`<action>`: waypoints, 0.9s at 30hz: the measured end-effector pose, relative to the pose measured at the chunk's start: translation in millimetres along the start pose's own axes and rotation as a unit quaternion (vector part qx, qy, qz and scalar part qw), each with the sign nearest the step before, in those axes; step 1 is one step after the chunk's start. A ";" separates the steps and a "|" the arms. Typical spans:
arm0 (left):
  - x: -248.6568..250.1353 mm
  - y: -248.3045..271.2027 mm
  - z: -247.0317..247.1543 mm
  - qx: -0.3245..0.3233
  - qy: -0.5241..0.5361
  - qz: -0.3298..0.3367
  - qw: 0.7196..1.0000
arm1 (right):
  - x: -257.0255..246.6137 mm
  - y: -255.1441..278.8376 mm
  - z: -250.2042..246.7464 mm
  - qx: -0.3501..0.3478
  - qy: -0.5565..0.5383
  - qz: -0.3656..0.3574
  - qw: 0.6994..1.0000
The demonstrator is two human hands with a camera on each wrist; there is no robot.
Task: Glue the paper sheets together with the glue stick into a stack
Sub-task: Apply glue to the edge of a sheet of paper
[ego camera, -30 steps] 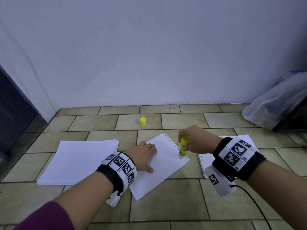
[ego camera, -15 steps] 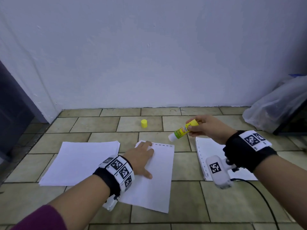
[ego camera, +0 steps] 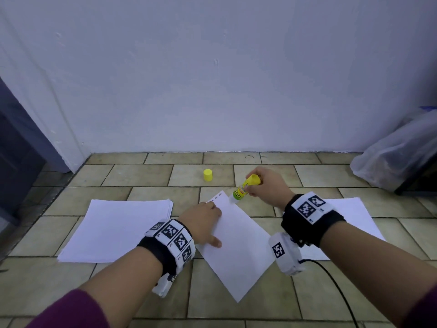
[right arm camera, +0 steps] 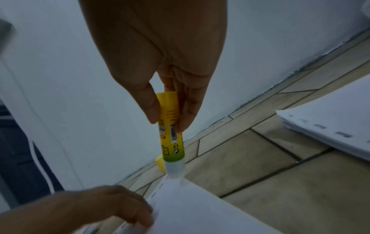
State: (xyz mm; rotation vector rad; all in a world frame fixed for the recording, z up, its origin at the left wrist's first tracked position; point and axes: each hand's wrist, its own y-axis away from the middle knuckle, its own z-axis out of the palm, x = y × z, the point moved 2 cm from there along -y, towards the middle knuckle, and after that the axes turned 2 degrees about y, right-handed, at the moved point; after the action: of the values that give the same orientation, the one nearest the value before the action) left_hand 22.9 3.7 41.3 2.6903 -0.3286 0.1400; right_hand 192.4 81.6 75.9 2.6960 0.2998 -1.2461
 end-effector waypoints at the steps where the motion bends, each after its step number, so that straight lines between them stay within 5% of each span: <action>1: -1.5 -0.8 -0.9 -0.003 0.008 0.002 1.000 | -1.5 -1.9 4.3 0.003 0.027 -0.008 1.000; 6: -4.1 -0.7 -0.5 -0.009 0.017 0.005 1.000 | -11.4 -6.5 20.9 -0.008 0.077 -0.042 0.996; 11: -5.5 0.1 1.6 -0.005 0.025 0.004 1.000 | -21.7 1.8 21.5 -0.092 0.208 -0.109 0.968; 27: -12.2 -0.8 6.1 -0.001 0.032 0.010 0.999 | -1.2 69.3 -28.5 -0.209 0.369 -0.137 0.895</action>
State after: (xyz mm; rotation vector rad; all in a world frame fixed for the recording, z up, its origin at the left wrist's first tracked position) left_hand 11.5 4.4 33.6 2.6734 -0.3360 0.2319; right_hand 229.6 20.8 99.1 2.6490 0.9381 -0.0859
